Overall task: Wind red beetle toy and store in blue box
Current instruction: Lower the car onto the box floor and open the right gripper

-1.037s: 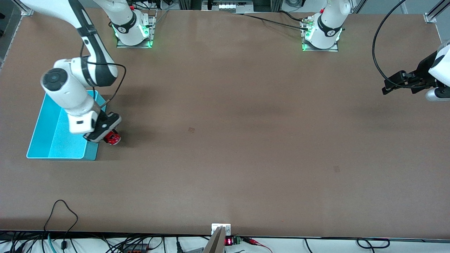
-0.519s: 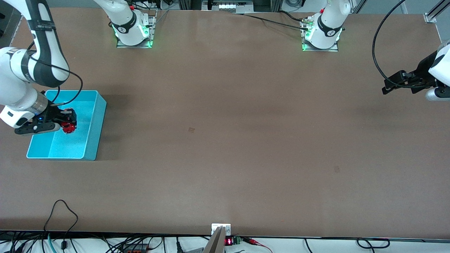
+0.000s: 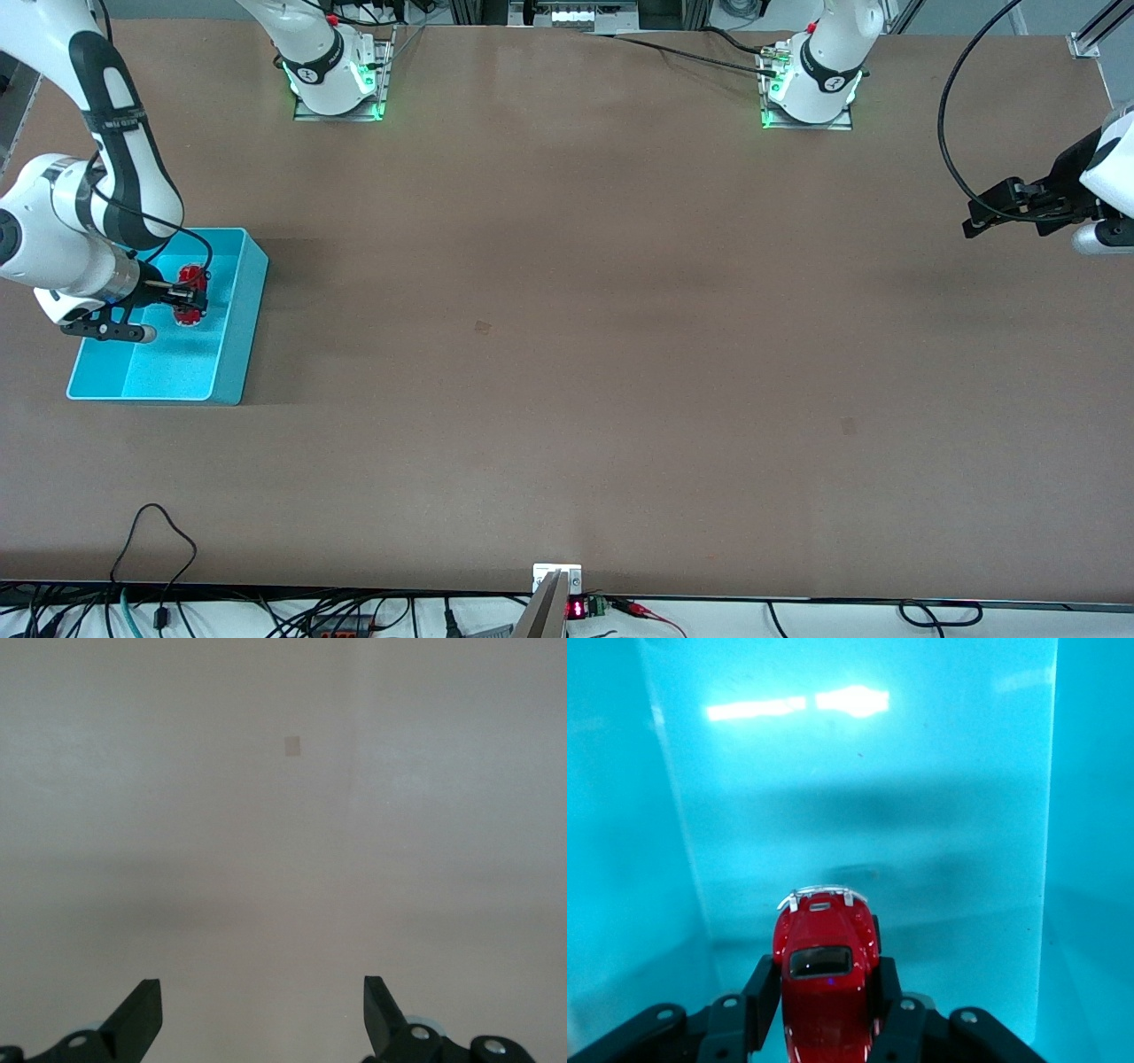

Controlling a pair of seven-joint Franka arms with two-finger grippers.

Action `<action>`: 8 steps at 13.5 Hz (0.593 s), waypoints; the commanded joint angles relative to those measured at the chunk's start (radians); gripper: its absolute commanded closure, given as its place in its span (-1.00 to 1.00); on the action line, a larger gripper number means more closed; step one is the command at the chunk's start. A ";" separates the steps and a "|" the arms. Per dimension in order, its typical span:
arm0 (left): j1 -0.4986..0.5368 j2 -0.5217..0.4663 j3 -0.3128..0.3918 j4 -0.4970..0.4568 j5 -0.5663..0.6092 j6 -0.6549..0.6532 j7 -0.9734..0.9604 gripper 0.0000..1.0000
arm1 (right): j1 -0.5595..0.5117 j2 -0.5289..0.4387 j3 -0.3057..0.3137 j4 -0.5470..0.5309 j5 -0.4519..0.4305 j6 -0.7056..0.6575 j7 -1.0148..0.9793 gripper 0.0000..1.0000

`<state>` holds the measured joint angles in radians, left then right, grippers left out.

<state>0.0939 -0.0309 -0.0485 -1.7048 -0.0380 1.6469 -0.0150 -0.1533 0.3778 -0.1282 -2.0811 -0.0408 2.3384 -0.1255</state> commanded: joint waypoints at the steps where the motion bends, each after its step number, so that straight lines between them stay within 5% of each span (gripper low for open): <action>1: 0.004 -0.017 -0.005 -0.007 0.013 -0.009 0.017 -1.00 | -0.034 0.061 -0.005 0.000 0.015 0.051 -0.019 1.00; 4: 0.003 -0.014 -0.005 -0.007 0.009 0.001 0.021 -1.00 | -0.040 0.075 -0.005 -0.004 0.015 0.052 -0.025 0.92; 5: 0.003 -0.014 -0.005 -0.006 0.007 0.007 0.021 -1.00 | -0.040 0.084 -0.005 -0.004 0.016 0.053 -0.025 0.29; 6: 0.003 -0.014 -0.005 -0.006 0.009 0.007 0.021 -1.00 | -0.039 0.087 -0.005 -0.002 0.016 0.053 -0.023 -0.61; 7: 0.003 -0.014 -0.005 -0.006 0.009 0.005 0.021 -1.00 | -0.038 0.082 -0.005 -0.002 0.016 0.052 -0.023 -0.97; 8: 0.003 -0.012 -0.005 -0.006 0.007 0.004 0.021 -1.00 | -0.037 0.069 -0.005 0.000 0.016 0.042 -0.025 -1.00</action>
<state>0.0939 -0.0309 -0.0497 -1.7048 -0.0380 1.6490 -0.0134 -0.1860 0.4600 -0.1373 -2.0820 -0.0406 2.3883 -0.1312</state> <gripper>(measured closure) 0.000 0.361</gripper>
